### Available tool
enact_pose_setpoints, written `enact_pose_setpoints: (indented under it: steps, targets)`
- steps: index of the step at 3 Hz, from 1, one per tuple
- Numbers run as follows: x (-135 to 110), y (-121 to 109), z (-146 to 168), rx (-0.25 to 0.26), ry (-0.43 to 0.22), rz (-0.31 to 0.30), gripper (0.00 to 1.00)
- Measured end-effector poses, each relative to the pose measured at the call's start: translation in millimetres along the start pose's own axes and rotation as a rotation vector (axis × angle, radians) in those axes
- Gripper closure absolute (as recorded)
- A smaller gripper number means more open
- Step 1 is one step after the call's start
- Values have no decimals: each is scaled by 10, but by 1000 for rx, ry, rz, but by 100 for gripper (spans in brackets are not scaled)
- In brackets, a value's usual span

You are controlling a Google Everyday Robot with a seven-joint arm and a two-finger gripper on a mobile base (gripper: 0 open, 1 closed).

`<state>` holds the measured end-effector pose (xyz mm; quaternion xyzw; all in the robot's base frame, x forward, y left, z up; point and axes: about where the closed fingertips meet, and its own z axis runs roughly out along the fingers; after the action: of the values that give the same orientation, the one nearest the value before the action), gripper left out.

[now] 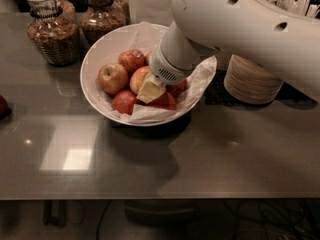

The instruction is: Pick apple from white bowl

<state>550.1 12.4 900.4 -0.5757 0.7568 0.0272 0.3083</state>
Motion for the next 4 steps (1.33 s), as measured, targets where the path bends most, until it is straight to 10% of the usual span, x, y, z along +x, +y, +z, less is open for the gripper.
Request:
enact_pose_setpoints:
  steps: [2, 4]
  targets:
    - [-5, 75, 16, -27, 1, -16, 100]
    - [87, -178, -545, -57, -200, 12, 100]
